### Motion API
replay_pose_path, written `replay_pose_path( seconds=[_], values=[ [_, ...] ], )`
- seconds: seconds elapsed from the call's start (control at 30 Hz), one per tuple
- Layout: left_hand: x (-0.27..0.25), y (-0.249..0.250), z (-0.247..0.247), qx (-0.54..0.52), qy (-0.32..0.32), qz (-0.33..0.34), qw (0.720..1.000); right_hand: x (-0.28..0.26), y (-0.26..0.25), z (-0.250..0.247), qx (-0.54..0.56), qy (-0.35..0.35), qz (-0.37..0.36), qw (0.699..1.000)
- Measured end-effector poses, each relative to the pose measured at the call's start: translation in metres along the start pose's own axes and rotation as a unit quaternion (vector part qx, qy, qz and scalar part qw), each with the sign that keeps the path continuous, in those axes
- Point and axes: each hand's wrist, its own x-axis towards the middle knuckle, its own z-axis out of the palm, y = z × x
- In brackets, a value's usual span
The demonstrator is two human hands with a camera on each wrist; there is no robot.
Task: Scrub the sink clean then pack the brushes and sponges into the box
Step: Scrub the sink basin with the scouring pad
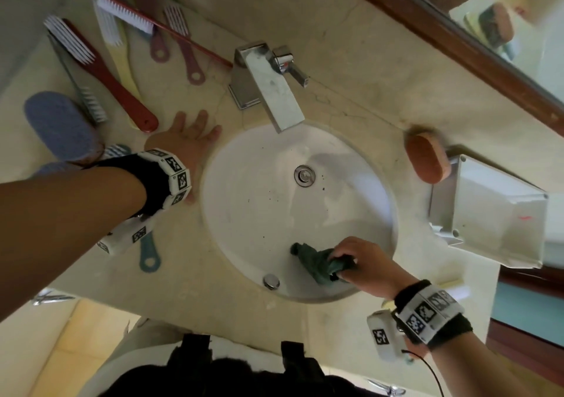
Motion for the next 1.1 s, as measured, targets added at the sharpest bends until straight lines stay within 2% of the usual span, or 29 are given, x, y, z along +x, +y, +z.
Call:
replay_pose_path(
  seconds=[0.1,0.2,0.3,0.37,0.47,0.53,0.6,0.7,0.87,0.97,1.1],
  values=[
    [0.000,0.001,0.000,0.005,0.001,0.000,1.000,-0.017,0.005,-0.013,0.091,0.072,-0.021,0.993],
    [-0.001,0.001,-0.001,0.007,0.000,0.004,1.000,-0.024,0.012,-0.018,0.122,0.068,0.012,0.990],
    [-0.001,-0.001,0.001,0.008,0.006,0.004,1.000,-0.026,0.004,-0.021,0.065,-0.001,0.020,0.998],
    [-0.001,-0.001,0.002,0.007,0.007,0.005,1.000,-0.019,-0.005,-0.020,-0.011,-0.067,0.024,0.997],
    [-0.001,-0.001,0.002,0.000,0.007,0.005,1.000,0.009,-0.016,-0.007,-0.123,-0.161,0.012,0.979],
    [0.000,-0.002,0.002,-0.004,0.008,0.004,1.000,0.031,-0.024,0.008,-0.147,-0.199,0.009,0.969],
    [0.000,-0.002,0.002,-0.003,0.008,0.004,1.000,0.049,-0.036,0.022,-0.147,-0.215,0.002,0.965],
    [0.001,-0.001,0.003,0.000,0.011,0.003,1.000,0.066,-0.049,0.037,-0.151,-0.201,0.000,0.968],
    [-0.001,-0.002,0.003,-0.007,0.014,-0.001,1.000,0.065,-0.038,0.051,-0.170,-0.176,-0.014,0.969],
    [-0.003,-0.002,0.002,-0.006,0.016,-0.004,1.000,0.058,-0.030,0.046,-0.152,-0.228,0.009,0.962],
    [-0.004,-0.002,0.001,-0.011,0.015,0.000,1.000,0.052,-0.025,0.042,-0.160,-0.298,-0.001,0.941]
  ],
)
